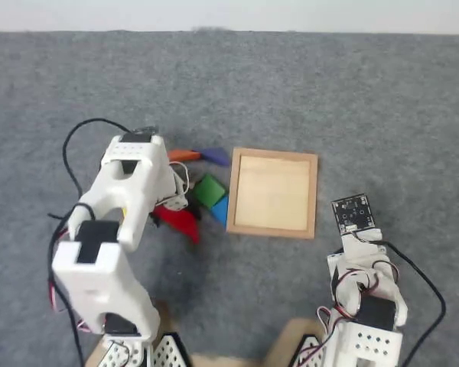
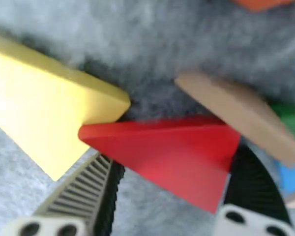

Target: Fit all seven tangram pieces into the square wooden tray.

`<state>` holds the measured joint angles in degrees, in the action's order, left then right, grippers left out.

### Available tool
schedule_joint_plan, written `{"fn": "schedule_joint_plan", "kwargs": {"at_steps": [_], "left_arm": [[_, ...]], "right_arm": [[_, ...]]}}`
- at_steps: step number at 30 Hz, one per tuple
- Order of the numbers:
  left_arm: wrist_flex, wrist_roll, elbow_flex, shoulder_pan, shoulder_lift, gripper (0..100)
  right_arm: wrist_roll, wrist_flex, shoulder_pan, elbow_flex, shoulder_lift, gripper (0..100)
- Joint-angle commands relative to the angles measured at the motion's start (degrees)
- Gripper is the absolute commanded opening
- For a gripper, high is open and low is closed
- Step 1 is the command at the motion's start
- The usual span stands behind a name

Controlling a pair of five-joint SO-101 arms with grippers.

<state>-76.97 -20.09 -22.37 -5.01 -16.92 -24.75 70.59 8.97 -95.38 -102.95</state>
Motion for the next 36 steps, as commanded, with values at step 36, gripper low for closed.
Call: {"fn": "schedule_joint_plan", "kwargs": {"at_steps": [36], "left_arm": [[1.49,9.93,-4.26,0.35,5.45,28]], "right_arm": [[-0.88,-0.4,0.66,-1.05,-0.84,0.8]]}}
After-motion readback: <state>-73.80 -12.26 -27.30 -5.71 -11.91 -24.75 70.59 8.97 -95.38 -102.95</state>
